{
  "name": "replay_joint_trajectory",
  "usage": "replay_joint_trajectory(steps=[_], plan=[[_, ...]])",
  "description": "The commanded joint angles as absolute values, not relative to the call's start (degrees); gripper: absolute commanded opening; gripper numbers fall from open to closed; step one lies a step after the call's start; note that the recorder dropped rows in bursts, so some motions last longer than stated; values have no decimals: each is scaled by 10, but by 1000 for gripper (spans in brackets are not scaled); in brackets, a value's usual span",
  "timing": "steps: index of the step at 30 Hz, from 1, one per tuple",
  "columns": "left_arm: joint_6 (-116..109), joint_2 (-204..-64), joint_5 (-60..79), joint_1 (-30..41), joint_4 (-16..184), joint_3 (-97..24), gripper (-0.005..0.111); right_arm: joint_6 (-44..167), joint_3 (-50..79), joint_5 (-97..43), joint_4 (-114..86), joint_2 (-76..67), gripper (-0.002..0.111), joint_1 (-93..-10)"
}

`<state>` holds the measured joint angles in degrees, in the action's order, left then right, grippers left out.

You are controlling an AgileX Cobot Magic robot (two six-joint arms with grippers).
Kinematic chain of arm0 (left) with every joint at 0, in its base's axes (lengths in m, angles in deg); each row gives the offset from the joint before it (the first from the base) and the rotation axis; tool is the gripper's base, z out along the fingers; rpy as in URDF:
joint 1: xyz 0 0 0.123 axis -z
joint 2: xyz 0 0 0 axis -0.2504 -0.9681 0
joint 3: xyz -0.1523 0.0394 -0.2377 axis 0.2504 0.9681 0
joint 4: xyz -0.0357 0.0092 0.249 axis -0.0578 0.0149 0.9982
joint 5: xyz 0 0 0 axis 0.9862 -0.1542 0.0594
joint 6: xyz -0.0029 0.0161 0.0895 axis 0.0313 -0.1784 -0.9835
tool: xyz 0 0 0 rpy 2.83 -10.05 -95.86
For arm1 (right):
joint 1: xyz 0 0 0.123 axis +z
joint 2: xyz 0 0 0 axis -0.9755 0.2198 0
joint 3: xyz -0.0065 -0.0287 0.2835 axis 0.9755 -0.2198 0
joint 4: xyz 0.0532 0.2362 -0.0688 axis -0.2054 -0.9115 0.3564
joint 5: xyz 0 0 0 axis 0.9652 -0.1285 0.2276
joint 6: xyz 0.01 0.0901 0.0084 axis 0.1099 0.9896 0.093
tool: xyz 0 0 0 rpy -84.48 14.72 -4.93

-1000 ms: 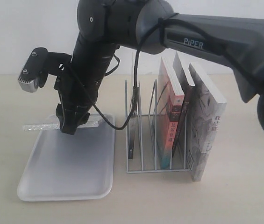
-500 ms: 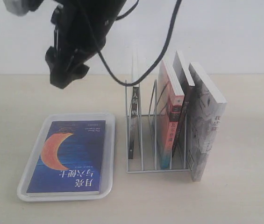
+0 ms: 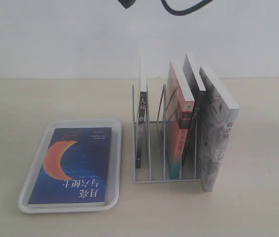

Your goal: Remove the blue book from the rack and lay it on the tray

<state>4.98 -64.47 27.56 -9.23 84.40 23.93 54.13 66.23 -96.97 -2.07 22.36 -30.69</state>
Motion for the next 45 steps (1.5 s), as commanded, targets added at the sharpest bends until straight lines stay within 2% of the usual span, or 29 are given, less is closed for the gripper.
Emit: replay_joint_trajectory(steps=[1,2,4,10,17,45], plan=[[54,-643,273,-94,844,241,4,561,633,-969,-33,211,19,-310],[54,-643,273,-94,844,241,4,561,601,-969,-23,204,9,-310],[54,-643,273,-94,844,241,4,575,548,-969,-6,195,0,-311],[54,-643,273,-94,844,241,4,616,390,-969,-1,168,0,-311],[54,-643,273,-94,844,241,4,731,279,-961,-21,167,0,-311],[54,-643,273,-94,844,241,4,729,262,-838,-7,198,0,-311]])
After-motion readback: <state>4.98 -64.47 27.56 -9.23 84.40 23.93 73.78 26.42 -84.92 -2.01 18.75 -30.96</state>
